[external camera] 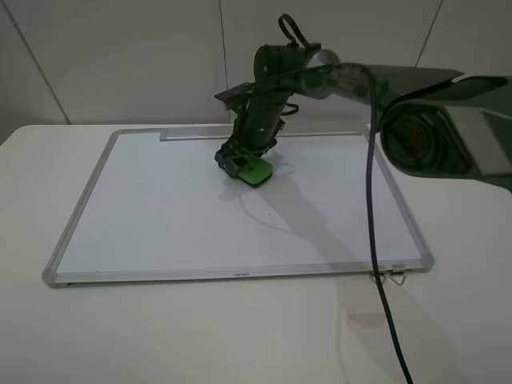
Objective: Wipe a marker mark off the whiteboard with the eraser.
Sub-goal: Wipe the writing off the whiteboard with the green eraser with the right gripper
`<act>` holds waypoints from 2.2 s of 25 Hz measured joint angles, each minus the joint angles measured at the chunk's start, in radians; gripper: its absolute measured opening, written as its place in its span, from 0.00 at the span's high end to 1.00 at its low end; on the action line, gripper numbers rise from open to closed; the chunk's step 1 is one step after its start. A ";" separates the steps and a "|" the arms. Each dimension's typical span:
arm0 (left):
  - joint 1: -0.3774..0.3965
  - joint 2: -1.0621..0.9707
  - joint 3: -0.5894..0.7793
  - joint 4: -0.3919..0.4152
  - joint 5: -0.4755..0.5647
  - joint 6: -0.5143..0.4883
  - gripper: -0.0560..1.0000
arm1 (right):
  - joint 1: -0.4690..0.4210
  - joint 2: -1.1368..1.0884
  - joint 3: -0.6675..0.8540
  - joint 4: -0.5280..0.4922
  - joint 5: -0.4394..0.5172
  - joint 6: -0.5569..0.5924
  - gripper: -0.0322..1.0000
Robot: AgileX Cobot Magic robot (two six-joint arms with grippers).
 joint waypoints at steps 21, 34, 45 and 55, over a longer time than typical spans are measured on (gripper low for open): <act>0.000 0.000 0.000 0.000 0.000 0.000 0.30 | 0.152 0.001 -0.001 -0.051 -0.028 0.007 0.39; 0.000 0.000 0.000 0.000 0.000 0.000 0.30 | 0.164 0.013 -0.001 -0.019 -0.143 -0.011 0.39; 0.000 0.000 0.000 0.000 0.000 0.000 0.30 | -0.026 0.020 -0.001 -0.001 -0.206 -0.019 0.39; 0.000 0.000 0.000 0.000 0.000 0.000 0.30 | 0.007 0.026 0.000 0.062 -0.248 -0.079 0.40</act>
